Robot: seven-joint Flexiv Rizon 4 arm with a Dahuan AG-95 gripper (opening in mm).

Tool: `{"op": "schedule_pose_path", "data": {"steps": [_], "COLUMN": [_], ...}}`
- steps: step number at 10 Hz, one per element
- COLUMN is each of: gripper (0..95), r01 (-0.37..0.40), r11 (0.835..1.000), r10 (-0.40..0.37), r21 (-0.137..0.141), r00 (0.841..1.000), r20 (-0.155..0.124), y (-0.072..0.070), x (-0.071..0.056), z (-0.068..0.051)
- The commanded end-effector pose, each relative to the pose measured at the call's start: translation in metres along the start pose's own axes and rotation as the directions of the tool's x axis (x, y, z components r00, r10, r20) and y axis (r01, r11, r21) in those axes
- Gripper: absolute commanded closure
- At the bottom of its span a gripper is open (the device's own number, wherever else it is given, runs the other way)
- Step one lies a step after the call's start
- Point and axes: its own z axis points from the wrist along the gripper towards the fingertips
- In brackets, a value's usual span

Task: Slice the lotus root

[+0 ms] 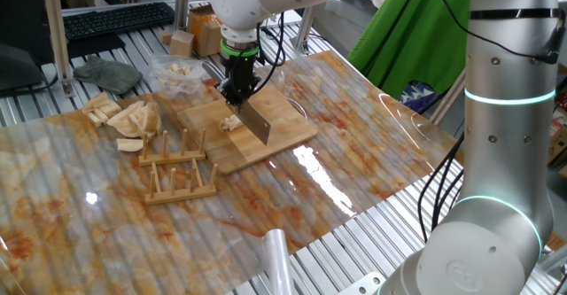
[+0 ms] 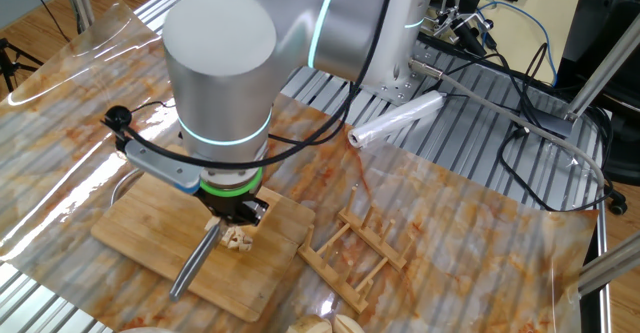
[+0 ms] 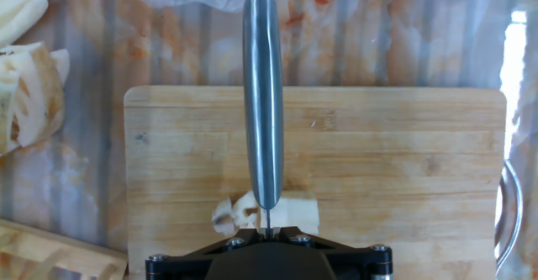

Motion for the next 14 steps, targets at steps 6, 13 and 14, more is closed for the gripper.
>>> {"op": "schedule_pose_path", "data": {"steps": [6, 13, 14], "gripper": [95.0, 95.0, 95.0], "r01": [0.015, 0.012, 0.017], "r11": [1.000, 1.000, 1.000], "r10": [-0.015, -0.012, -0.017], "r21": [0.016, 0.004, 0.004], "r00": [1.000, 1.000, 1.000], "r20": [-0.001, -0.001, 0.001], "y": [-0.0019, -0.0029, -0.0036], "x": [0.0013, 0.0008, 0.0005], "z": [-0.0010, -0.0003, 0.0001]}}
